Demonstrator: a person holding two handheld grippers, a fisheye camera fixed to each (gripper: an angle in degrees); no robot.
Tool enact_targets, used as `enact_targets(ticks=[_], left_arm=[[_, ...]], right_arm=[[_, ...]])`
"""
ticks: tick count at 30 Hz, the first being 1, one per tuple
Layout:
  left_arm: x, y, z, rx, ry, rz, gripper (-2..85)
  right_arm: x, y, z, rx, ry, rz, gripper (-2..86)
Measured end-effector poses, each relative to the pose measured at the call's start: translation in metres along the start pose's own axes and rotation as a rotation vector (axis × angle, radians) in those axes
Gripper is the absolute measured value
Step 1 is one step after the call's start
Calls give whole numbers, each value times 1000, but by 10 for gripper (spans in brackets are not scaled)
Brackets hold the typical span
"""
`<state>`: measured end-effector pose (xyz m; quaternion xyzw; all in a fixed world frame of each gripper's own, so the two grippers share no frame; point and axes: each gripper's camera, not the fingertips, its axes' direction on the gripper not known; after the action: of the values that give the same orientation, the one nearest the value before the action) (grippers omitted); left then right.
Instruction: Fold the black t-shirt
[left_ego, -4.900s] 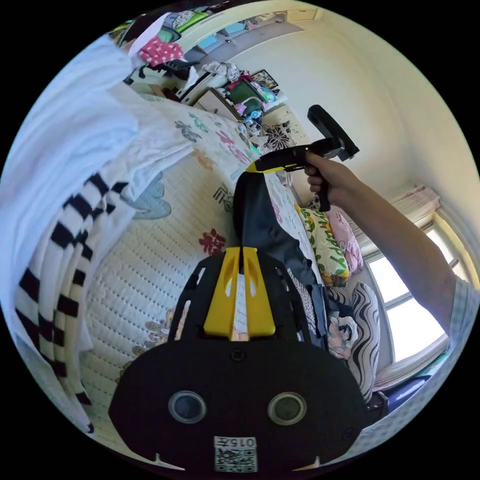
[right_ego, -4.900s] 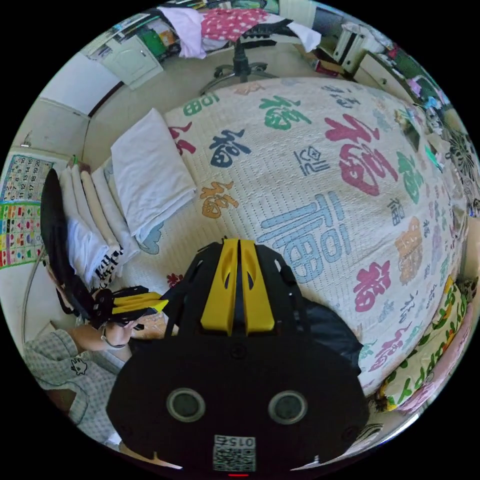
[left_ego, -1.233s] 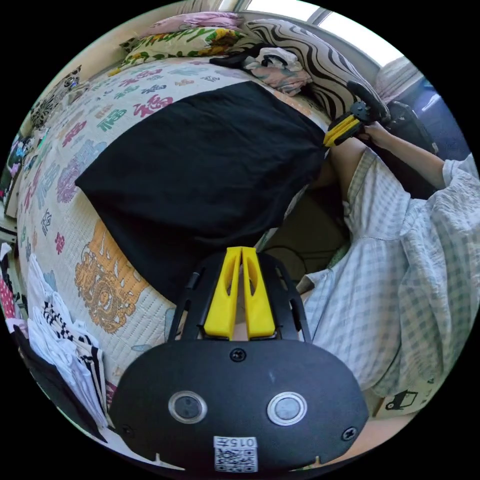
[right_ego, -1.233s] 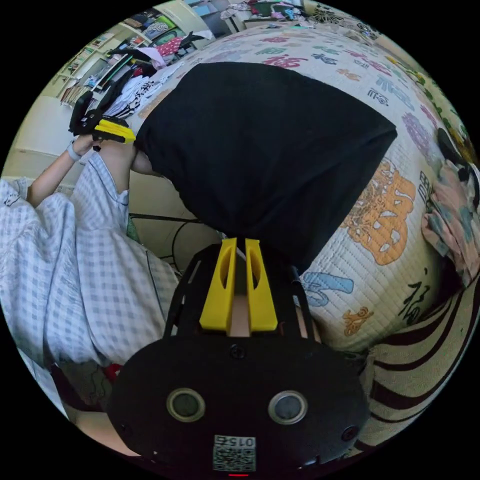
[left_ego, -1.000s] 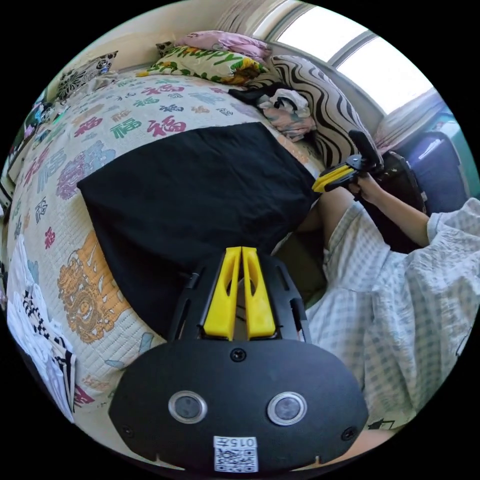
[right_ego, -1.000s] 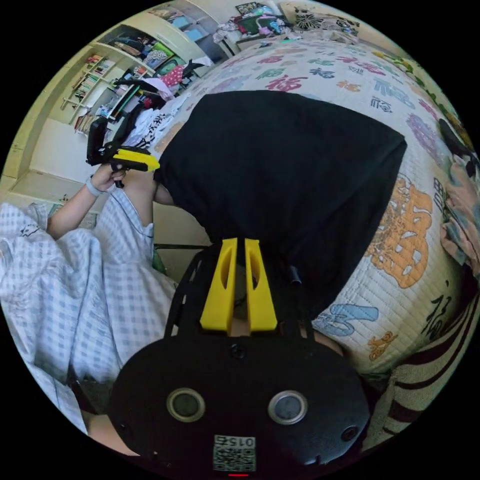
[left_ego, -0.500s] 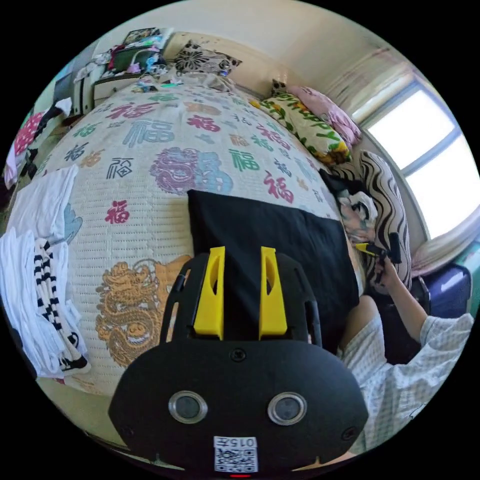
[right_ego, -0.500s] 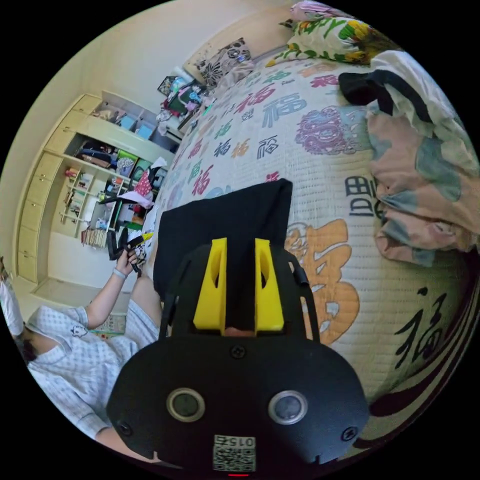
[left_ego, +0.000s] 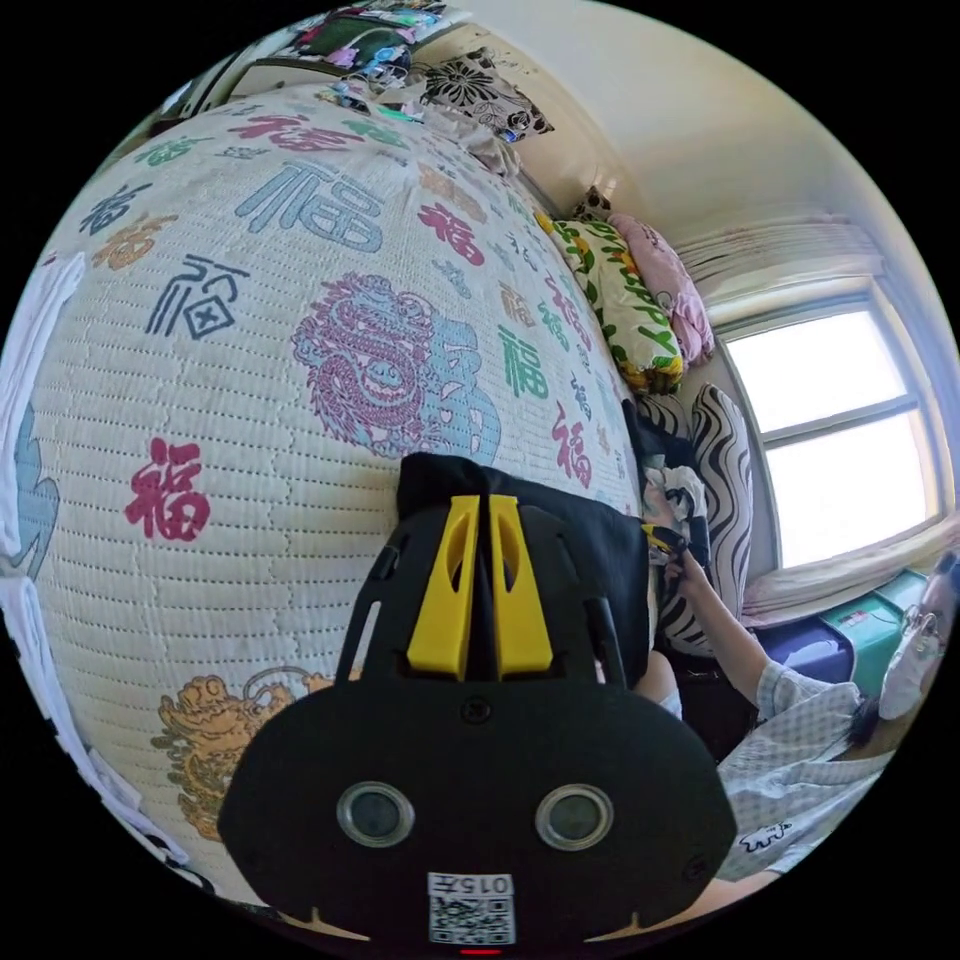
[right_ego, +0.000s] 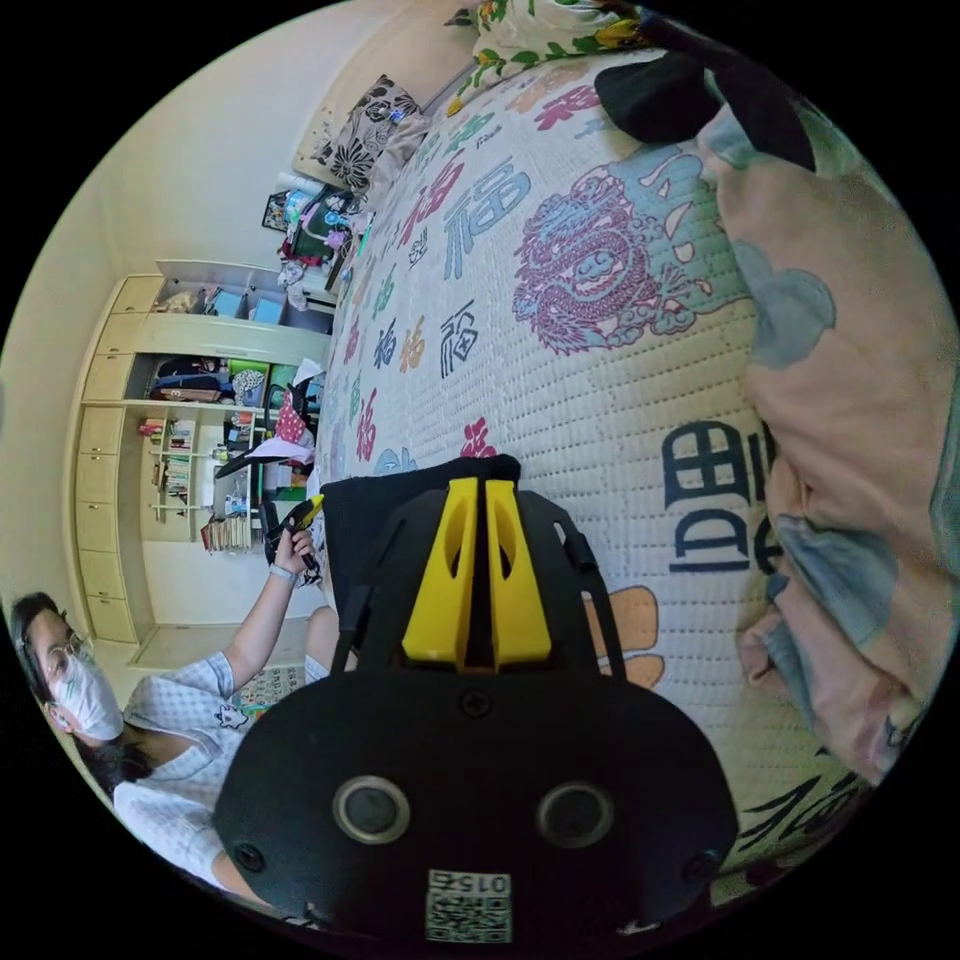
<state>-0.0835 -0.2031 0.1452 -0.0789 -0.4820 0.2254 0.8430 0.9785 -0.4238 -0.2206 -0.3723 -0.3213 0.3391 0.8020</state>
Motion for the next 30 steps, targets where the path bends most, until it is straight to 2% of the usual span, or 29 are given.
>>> enact_targets(ticks=[8, 12, 17, 23, 25, 27, 30], left_arm=[[-15, 8, -22, -10, -10, -9, 40], [-2, 48, -67, 17, -18, 20, 78], [13, 148, -91, -192, -211, -15, 95], [18, 192, -50, -418, -378, -27, 90], [21, 193, -42, -432, -428, -12, 82], [23, 195, -37, -439, -434, -8, 75], [28, 200, -31, -459, -343, 17, 53]], right_arm=[[-6, -18, 29, 3, 15, 67, 6], [-31, -4, 25, 90, 26, -9, 11], [-95, 15, 52, 4, 91, -216, 35], [-216, -6, 173, -229, 85, -508, 62], [-264, -20, 233, -320, 32, -582, 69], [-300, -29, 278, -385, 17, -638, 79], [-351, -46, 346, -432, 122, -690, 112]])
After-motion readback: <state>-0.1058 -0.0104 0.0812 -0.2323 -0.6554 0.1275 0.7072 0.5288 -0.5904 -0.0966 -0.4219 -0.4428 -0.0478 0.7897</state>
